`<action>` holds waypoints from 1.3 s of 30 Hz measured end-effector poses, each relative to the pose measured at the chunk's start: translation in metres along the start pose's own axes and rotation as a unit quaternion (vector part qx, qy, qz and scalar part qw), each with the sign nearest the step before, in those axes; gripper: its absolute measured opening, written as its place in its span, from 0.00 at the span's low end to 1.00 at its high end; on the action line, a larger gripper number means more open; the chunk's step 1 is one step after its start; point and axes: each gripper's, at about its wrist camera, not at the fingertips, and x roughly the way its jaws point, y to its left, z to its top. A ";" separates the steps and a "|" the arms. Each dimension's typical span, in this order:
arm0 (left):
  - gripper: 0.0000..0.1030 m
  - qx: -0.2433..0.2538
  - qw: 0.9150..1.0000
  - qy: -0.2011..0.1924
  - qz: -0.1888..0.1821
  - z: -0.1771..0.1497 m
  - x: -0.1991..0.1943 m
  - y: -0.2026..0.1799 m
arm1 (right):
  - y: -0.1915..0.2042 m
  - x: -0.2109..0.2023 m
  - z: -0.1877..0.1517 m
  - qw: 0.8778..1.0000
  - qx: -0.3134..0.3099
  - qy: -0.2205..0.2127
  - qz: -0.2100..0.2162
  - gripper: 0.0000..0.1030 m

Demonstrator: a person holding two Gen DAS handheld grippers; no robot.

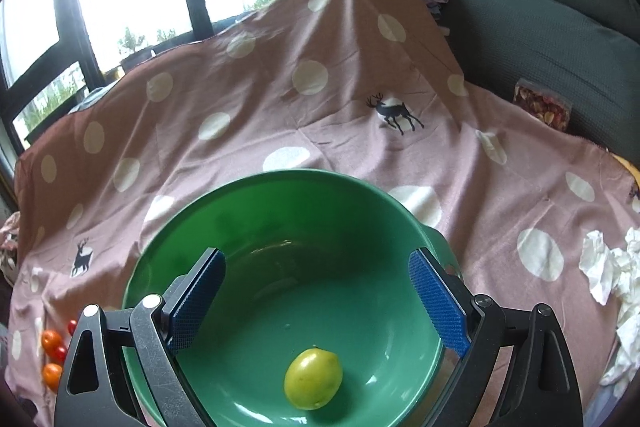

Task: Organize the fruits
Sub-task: 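Move the right gripper back to the lime-green oval fruit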

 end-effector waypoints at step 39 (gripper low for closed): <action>0.53 -0.068 0.997 0.033 -0.033 0.007 -0.012 0.047 | 0.108 -0.079 -0.033 0.941 -0.150 0.092 0.287 0.90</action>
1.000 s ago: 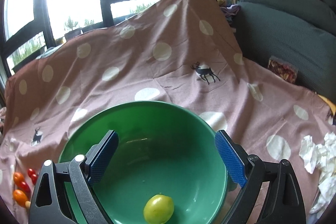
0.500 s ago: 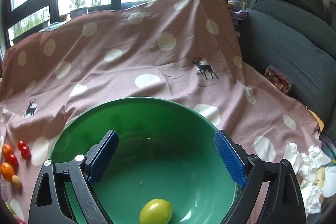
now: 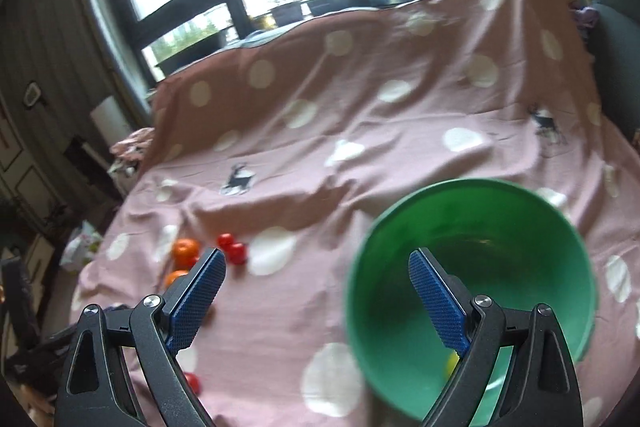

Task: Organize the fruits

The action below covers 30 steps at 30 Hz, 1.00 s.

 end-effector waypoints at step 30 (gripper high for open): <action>0.53 -0.078 0.996 -0.031 0.017 0.012 -0.026 0.058 | 0.124 0.148 -0.090 0.938 -0.084 0.290 0.170 0.35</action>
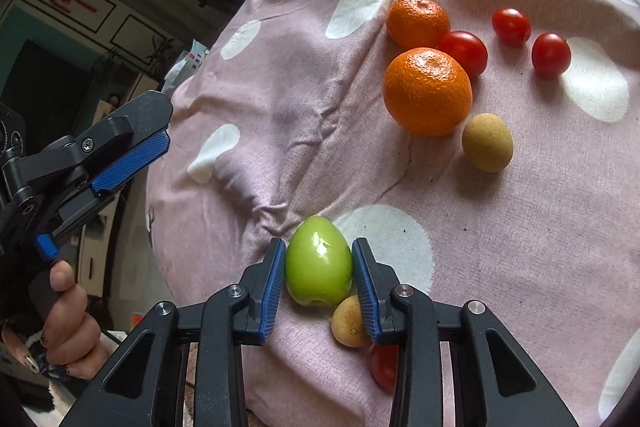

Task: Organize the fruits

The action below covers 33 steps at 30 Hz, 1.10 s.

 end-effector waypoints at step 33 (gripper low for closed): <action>0.53 0.090 0.985 0.110 -0.097 -0.047 0.063 -0.083 | -0.085 -0.082 -0.012 0.983 0.129 -0.094 -0.094 0.42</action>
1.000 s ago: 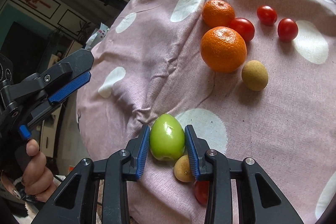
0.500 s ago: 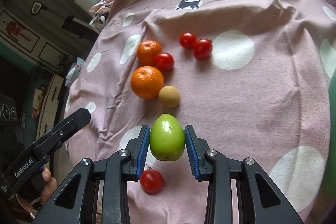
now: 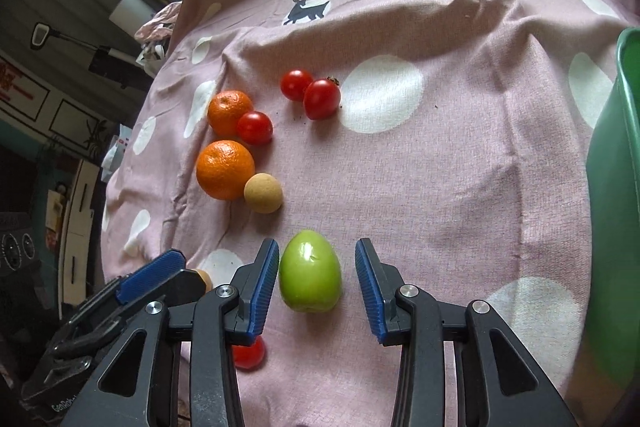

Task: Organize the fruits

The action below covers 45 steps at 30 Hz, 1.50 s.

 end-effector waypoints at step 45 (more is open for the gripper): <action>0.33 0.045 0.994 0.023 0.095 -0.008 0.040 -0.009 | 0.031 0.045 0.008 0.992 -0.026 0.059 0.106 0.38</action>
